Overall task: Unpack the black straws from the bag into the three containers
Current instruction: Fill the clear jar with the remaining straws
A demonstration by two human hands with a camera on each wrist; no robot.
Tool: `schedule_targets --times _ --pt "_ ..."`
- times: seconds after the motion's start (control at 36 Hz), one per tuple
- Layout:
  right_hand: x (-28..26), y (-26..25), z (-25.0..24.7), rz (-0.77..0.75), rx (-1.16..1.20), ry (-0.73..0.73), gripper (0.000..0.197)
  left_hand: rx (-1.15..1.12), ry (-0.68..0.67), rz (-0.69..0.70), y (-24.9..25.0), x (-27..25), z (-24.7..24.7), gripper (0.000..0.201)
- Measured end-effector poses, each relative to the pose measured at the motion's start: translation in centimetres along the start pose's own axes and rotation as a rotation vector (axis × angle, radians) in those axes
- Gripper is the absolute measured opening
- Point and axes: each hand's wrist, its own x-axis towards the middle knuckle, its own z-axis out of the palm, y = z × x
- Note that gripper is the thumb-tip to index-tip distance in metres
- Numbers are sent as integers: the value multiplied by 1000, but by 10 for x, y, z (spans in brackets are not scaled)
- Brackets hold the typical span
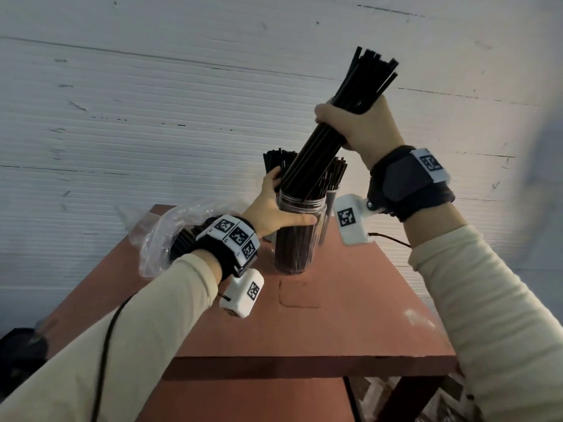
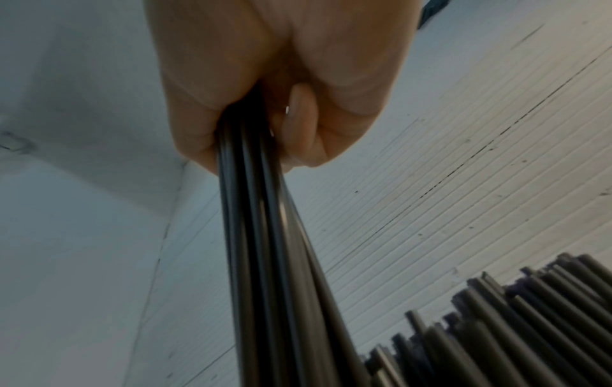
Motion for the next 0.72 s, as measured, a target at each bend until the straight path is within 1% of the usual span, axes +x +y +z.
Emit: schedule_targets --times 0.06,0.11,0.19,0.28,0.39,0.47,0.56,0.61,0.67,0.69,0.72 --pt "6 5 -2 16 -11 7 22 18 -20 6 -4 4 -1 105" --pt "12 9 -5 27 -21 15 17 77 -22 15 -7 5 -4 92" --pt "19 14 -5 35 -39 -6 16 105 -9 22 -9 7 -5 88" --pt "24 18 0 30 -74 -61 16 89 0 26 -12 8 -5 86" --pt "24 27 11 60 -193 -216 19 74 1 31 -17 10 -6 88" --pt "18 39 17 96 -272 -333 25 59 2 39 -18 10 -6 88" --pt "9 55 22 109 -355 -391 35 58 -4 47 -18 10 -6 89" --pt "2 64 26 120 -427 -397 53 53 -3 44 -19 11 -6 89" --pt "-1 73 29 141 -412 -376 74 59 -8 44 -19 11 -7 89" --pt "-3 75 30 133 -381 -345 79 62 -9 45 -20 11 -7 89" --pt "-6 72 30 107 -338 -297 78 65 -10 46 -20 11 -7 90"
